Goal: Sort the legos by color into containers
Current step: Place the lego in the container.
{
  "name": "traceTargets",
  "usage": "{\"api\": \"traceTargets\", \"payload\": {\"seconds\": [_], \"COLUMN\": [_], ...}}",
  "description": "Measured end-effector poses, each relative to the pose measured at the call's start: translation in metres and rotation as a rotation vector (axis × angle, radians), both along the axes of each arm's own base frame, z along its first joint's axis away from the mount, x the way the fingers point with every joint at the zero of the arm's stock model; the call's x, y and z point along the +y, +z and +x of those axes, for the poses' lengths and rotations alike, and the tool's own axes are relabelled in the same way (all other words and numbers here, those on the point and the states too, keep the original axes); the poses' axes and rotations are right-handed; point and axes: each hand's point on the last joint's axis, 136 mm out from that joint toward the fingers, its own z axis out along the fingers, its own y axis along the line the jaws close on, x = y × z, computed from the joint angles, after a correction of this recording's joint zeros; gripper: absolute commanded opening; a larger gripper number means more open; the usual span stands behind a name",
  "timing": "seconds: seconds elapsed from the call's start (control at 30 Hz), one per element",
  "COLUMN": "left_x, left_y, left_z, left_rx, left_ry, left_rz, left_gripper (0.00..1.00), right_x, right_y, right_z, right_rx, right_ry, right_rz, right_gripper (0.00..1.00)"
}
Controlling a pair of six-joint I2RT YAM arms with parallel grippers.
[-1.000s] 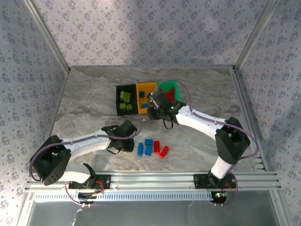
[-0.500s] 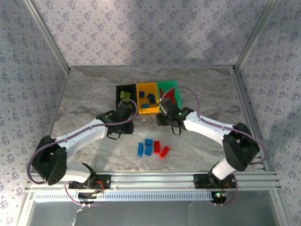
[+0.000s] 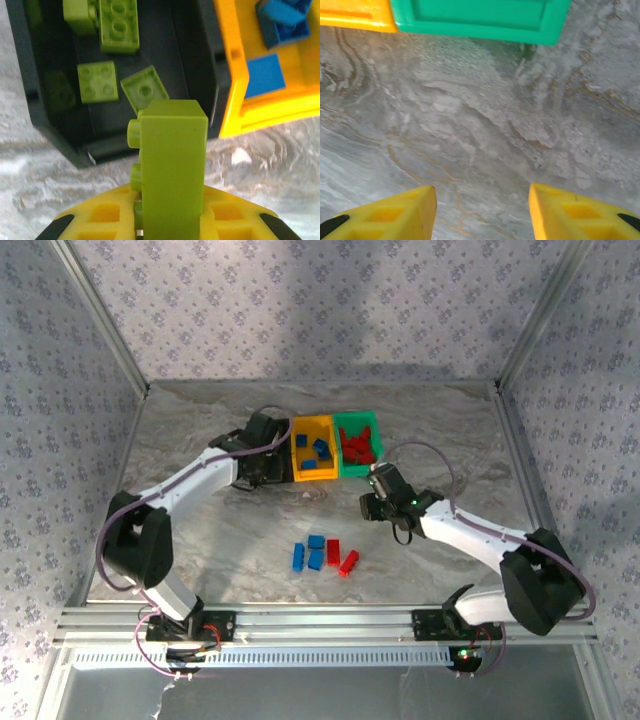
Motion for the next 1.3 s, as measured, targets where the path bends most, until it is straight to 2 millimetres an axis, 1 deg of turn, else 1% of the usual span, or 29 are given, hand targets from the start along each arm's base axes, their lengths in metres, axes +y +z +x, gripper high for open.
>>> {"api": "traceTargets", "payload": {"seconds": [0.13, 0.2, 0.33, 0.43, 0.53, 0.63, 0.67, 0.73, 0.8, 0.87, 0.9, 0.97, 1.03, 1.13, 1.3], "left_x": [-0.003, -0.005, -0.005, -0.005, -0.005, -0.006, -0.006, -0.007, -0.007, -0.007, -0.007, -0.007, -0.006, -0.004, -0.004], "left_y": [0.006, 0.006, 0.002, -0.005, -0.012, -0.019, -0.021, -0.024, -0.026, -0.026, -0.026, -0.025, -0.022, -0.012, 0.017], "left_z": [0.029, 0.042, 0.067, 0.08, 0.088, 0.091, 0.093, 0.095, 0.095, 0.094, 0.094, 0.093, 0.092, 0.084, 0.062], "left_rx": [-0.017, -0.014, -0.006, 0.01, 0.028, 0.046, 0.048, 0.053, 0.059, 0.065, 0.064, 0.064, 0.061, 0.052, -0.006], "left_ry": [-0.003, -0.006, 0.001, 0.007, 0.007, 0.005, 0.006, 0.006, 0.007, 0.012, 0.011, 0.008, 0.01, 0.006, -0.011], "left_rz": [0.048, 0.064, 0.102, 0.122, 0.136, 0.145, 0.145, 0.148, 0.15, 0.146, 0.144, 0.147, 0.141, 0.129, 0.099], "left_gripper": [0.06, 0.05, 0.05, 0.05, 0.05, 0.06, 0.09, 0.2, 0.35, 0.48, 0.53, 0.59, 0.6, 0.6, 0.6], "right_x": [-0.008, -0.006, 0.0, 0.004, 0.006, 0.008, 0.008, 0.009, 0.009, 0.009, 0.009, 0.009, 0.008, 0.008, 0.01], "right_y": [-0.01, -0.008, 0.005, 0.008, 0.008, 0.009, 0.009, 0.009, 0.009, 0.008, 0.008, 0.008, 0.008, 0.007, 0.002], "right_z": [-0.007, -0.007, -0.003, -0.002, -0.002, -0.002, -0.002, -0.002, -0.002, -0.003, -0.003, -0.003, -0.003, -0.003, -0.003], "right_rx": [0.007, -0.004, -0.052, -0.061, -0.06, -0.061, -0.06, -0.059, -0.059, -0.058, -0.058, -0.058, -0.058, -0.056, -0.045], "right_ry": [0.001, 0.009, 0.022, 0.031, 0.036, 0.042, 0.044, 0.046, 0.046, 0.047, 0.046, 0.046, 0.046, 0.046, 0.05], "right_rz": [0.003, 0.016, 0.064, 0.081, 0.089, 0.099, 0.102, 0.104, 0.104, 0.103, 0.103, 0.103, 0.103, 0.102, 0.097], "right_gripper": [0.54, 0.54, 0.54, 0.54, 0.54, 0.54, 0.54, 0.54, 0.54, 0.54, 0.54, 0.54, 0.54, 0.54, 0.54]}}
